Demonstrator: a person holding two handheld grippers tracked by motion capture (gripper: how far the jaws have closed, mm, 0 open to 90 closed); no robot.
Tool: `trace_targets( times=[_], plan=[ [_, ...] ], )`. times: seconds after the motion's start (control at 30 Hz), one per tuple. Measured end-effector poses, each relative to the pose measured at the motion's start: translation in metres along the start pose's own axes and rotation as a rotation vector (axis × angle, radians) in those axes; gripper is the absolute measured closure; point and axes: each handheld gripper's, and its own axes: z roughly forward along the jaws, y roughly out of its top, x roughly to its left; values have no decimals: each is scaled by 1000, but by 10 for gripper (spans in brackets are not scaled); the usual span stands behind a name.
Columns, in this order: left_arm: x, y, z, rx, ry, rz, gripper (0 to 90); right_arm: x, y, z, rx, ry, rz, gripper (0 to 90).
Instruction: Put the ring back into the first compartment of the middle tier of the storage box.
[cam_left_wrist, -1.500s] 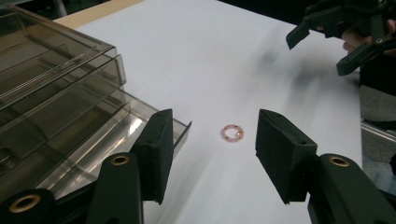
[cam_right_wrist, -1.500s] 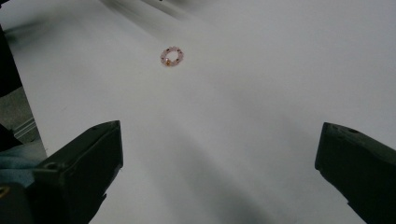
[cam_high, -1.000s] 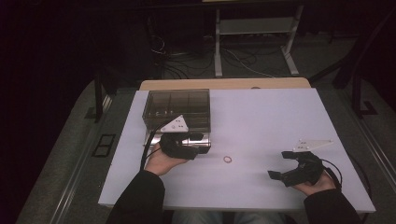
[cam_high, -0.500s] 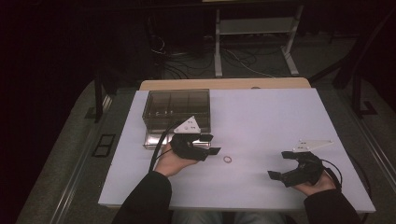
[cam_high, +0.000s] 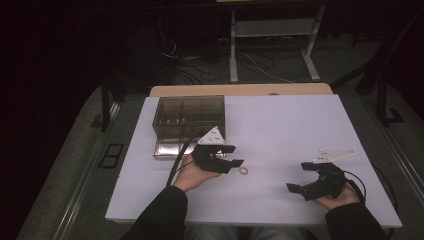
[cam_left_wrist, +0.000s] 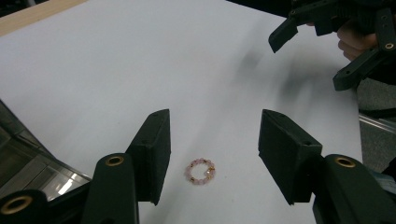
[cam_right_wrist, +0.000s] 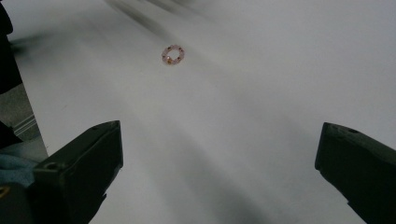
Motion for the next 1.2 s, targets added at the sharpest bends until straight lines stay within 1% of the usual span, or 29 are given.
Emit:
trace_targets(
  times=[0.3,0.53,0.77,0.87,1.1,1.2],
  plan=[
    [-1,0,14,25,-6,19,430,0,0,1,8,-1,1,4],
    [-2,-3,23,51,-5,43,436,0,0,2,15,0,-4,4],
    [-5,-8,37,105,-17,85,438,0,0,2,18,2,-6,4],
    [-6,-10,42,116,-16,88,438,0,0,2,19,2,-7,4],
    [-5,-13,51,141,-24,110,443,1,0,2,19,3,-9,4],
    [-4,-14,53,149,-28,110,445,0,0,3,19,3,-9,4]
  ],
)
